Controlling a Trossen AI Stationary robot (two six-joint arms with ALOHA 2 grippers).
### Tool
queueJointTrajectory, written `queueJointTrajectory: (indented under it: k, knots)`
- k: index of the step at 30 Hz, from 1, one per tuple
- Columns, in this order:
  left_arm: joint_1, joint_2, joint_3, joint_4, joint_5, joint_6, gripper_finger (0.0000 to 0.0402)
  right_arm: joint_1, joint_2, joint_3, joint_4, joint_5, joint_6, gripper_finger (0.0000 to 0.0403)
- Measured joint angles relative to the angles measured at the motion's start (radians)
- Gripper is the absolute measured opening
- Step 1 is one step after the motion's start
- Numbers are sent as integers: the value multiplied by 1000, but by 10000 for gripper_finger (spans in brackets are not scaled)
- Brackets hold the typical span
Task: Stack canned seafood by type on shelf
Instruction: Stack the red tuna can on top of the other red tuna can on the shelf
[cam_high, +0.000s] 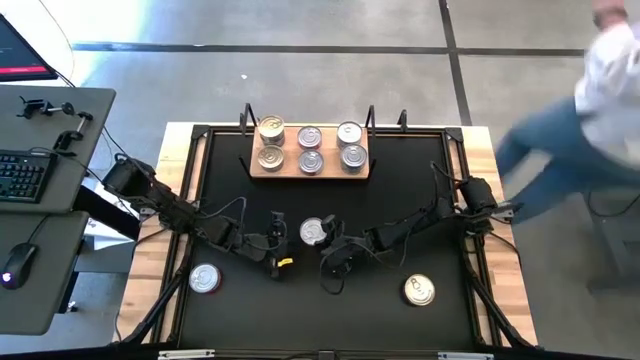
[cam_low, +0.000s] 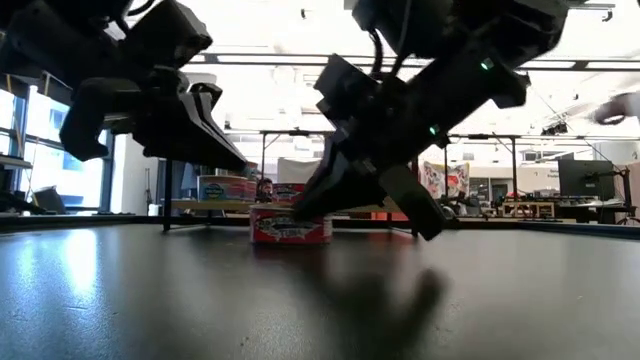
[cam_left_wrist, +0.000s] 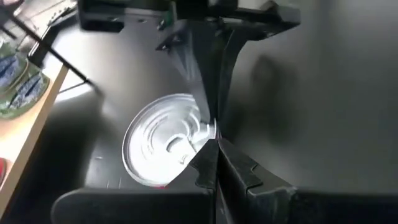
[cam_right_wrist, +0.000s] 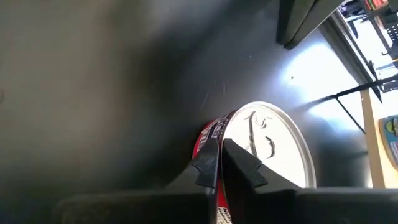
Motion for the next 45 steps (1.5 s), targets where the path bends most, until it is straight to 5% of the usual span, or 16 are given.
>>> queueJointTrajectory:
  k: [6,22,39,45]
  knots:
    - [-21,21,1,-1,4,175,25,-19,1,74,-30,-10,43,0]
    - [-42,56,1,-10,-144,428,210,-90,-2,128,-98,-184,267,0]
    - [-28,192,2,70,-277,353,218,-91,-5,128,-83,-198,368,0]
    - [-29,194,1,66,-275,280,184,-91,-9,128,-78,-197,369,0]
